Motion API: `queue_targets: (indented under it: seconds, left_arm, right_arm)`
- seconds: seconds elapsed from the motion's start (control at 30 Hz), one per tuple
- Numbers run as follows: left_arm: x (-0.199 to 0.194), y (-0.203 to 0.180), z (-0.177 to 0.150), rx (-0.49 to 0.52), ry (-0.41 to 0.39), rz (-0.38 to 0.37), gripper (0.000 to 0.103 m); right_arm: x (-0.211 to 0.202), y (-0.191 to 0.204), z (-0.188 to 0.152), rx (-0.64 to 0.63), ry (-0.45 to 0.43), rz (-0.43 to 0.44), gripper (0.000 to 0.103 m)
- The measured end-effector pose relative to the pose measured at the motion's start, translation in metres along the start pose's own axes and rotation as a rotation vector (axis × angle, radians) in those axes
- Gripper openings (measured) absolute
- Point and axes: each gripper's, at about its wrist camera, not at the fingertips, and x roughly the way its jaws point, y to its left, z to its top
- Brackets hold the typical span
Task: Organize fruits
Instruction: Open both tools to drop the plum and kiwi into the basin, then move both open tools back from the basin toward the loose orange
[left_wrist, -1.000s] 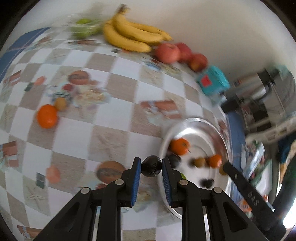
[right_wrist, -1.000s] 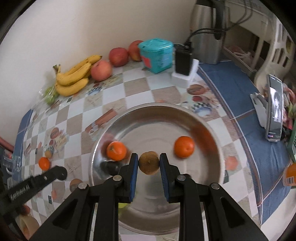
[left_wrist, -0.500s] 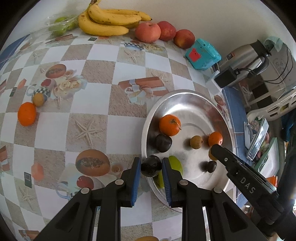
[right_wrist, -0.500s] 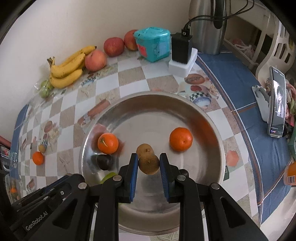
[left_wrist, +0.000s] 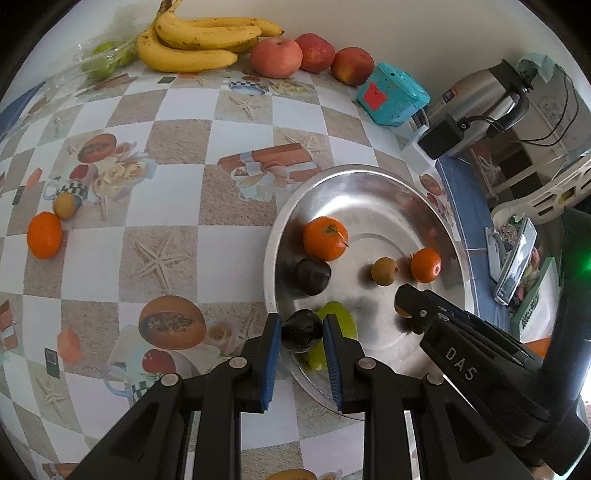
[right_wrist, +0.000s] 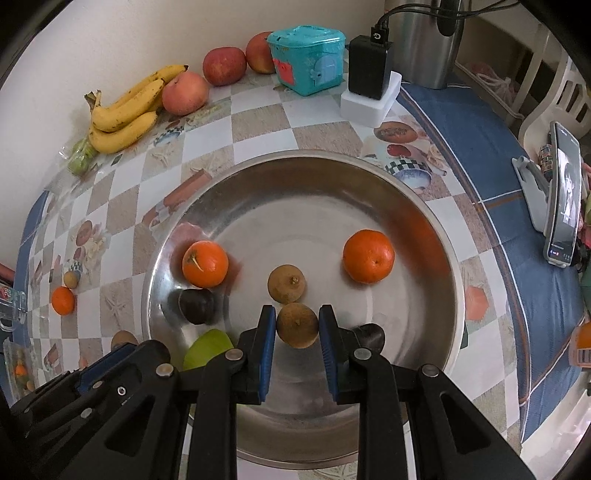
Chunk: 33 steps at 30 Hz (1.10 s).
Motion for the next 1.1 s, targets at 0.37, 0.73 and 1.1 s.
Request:
queue_targets:
  seconds: [0.37, 0.73, 1.1]
  left_arm:
    - [0.000, 0.000, 0.000, -0.006, 0.008, -0.010, 0.041]
    - [-0.013, 0.019, 0.006, -0.076, -0.027, -0.011, 0.045]
    - [-0.033, 0.063, 0.013, -0.223, -0.120, 0.091, 0.045]
  right_arm:
    - [0.000, 0.001, 0.001, -0.003, 0.003, -0.006, 0.025]
    - [-0.015, 0.001, 0.007, 0.001, -0.044, 0.006, 0.025]
    - [-0.019, 0.015, 0.006, -0.046, -0.051, 0.010, 0.025]
